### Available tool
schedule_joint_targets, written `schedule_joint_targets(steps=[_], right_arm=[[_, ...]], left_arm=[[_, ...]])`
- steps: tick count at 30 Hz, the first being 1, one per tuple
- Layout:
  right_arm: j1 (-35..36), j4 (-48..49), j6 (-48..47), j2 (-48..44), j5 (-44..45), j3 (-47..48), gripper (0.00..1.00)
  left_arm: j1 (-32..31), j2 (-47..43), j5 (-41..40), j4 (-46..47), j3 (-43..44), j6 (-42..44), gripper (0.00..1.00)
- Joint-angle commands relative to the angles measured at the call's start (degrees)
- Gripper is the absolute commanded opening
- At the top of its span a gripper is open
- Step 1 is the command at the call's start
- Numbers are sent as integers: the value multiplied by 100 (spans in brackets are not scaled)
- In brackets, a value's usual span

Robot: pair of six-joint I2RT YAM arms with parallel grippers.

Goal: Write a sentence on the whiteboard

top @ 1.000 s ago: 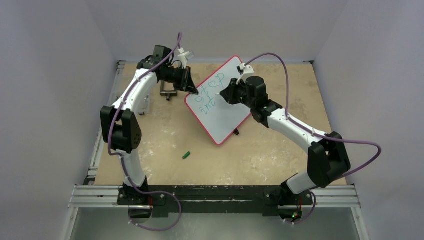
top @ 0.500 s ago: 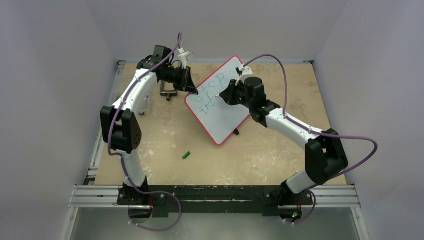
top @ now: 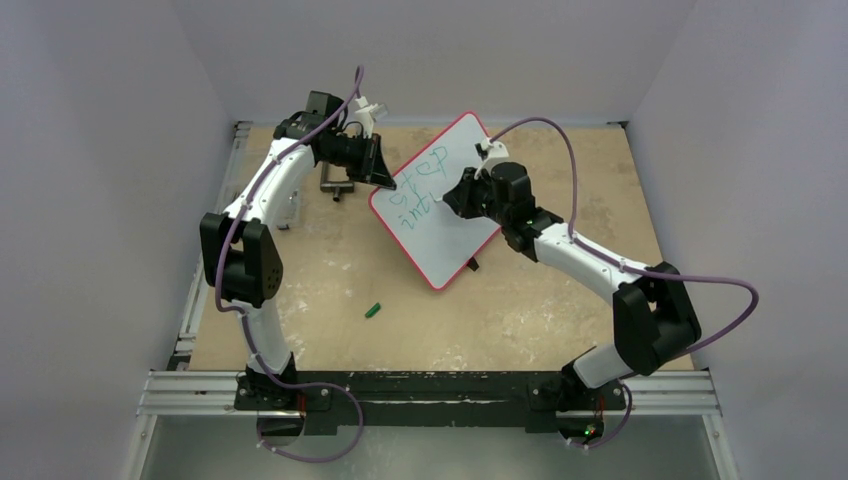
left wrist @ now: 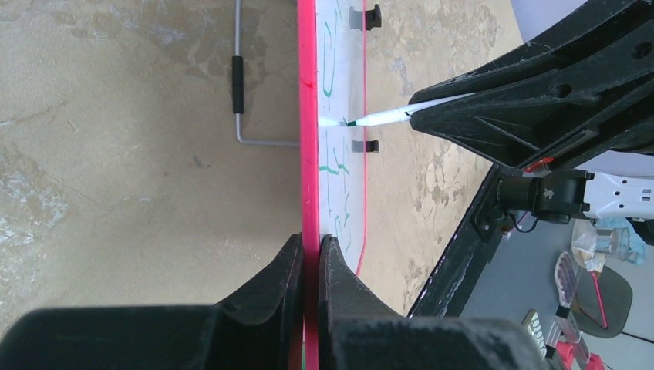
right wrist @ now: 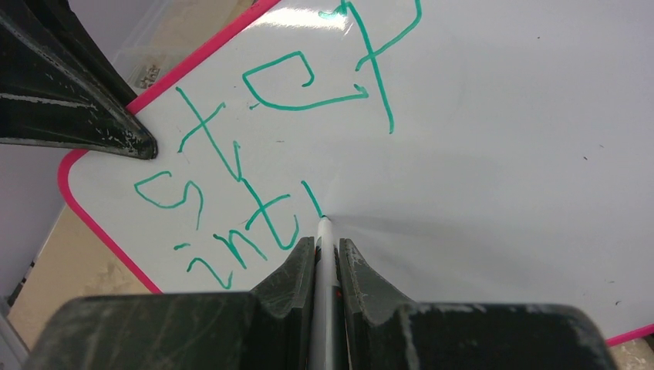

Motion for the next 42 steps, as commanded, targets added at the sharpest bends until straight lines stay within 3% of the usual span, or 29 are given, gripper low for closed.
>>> schedule_joint_targets(steps=[1, 11, 25, 42], right_arm=[[-23, -247, 54, 46, 378, 326, 0], [-29, -296, 56, 299, 302, 874, 0], [11, -58, -65, 207, -361, 501, 0], [0, -50, -38, -885, 383, 87, 0]], left_arm=[[-197, -268, 2, -49, -63, 442, 0], [-197, -273, 7, -53, -61, 441, 0], [-197, -279, 27, -36, -55, 420, 0], [-197, -350, -29, -17, -118, 420, 0]])
